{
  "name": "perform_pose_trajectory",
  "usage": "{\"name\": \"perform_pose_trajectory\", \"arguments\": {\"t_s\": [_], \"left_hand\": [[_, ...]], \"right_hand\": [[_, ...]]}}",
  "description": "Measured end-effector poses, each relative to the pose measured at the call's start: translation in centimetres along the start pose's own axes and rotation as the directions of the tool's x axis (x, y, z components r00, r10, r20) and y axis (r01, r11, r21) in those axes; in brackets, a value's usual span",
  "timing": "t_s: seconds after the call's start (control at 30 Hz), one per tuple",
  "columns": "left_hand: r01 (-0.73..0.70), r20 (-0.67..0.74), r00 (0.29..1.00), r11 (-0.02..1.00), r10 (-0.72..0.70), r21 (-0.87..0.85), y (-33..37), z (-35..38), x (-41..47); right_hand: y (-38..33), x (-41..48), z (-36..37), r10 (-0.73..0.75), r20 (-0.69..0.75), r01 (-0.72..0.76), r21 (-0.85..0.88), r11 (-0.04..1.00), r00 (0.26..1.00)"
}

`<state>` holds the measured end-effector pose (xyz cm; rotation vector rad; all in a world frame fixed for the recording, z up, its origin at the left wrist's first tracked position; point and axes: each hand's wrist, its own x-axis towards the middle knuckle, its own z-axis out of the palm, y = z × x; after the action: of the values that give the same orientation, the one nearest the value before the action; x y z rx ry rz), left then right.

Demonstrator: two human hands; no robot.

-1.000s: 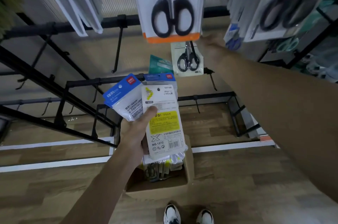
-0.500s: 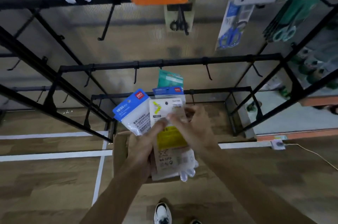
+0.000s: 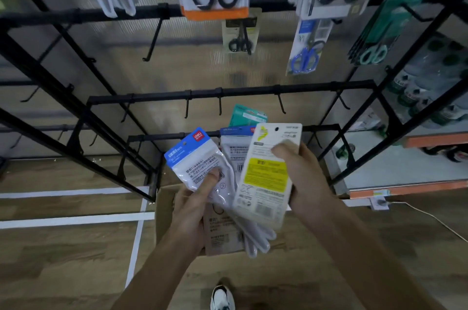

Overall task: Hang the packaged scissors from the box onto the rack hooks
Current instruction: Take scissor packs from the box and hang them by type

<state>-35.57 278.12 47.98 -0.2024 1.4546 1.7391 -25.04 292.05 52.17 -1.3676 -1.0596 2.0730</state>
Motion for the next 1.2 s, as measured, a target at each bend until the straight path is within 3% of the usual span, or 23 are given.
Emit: {"name": "perform_pose_trajectory", "arguments": {"t_s": [0.17,0.3,0.43,0.5,0.57,0.63,1.2], "left_hand": [[-0.001,-0.017,1.000,1.000,0.001,-0.023,0.4,-0.1,-0.6],[0.003,0.009,1.000,1.000,-0.003,0.000,0.6,-0.3,-1.1],[-0.019,0.065,0.998,0.999,0.017,0.027,1.1,0.0,-1.3],[-0.023,0.083,0.996,0.999,0.020,0.036,1.3,0.2,-1.3],[-0.025,0.079,0.997,0.999,0.022,0.039,1.5,0.4,-1.3],[-0.033,0.077,0.997,0.999,0.030,0.037,1.6,0.5,-1.1],[-0.067,0.026,0.997,0.998,0.067,-0.009,0.8,-1.7,0.1]], "right_hand": [[-2.6,-0.8,-0.9,0.020,0.139,-0.046,0.180,0.983,0.990],[-2.4,-1.0,-0.2,-0.002,0.186,0.000,0.008,1.000,0.982],[-1.9,-1.0,0.2,0.076,0.317,-0.050,-0.090,0.995,0.945],[-1.4,-1.0,0.3,0.009,0.242,0.039,-0.193,0.980,0.970],[-0.9,-0.7,0.1,-0.152,0.094,0.176,-0.357,0.917,0.984],[-1.0,-0.4,-0.1,-0.237,0.037,0.236,-0.330,0.914,0.971],[-1.7,0.9,0.2,-0.306,0.039,0.302,-0.320,0.898,0.951]]}}
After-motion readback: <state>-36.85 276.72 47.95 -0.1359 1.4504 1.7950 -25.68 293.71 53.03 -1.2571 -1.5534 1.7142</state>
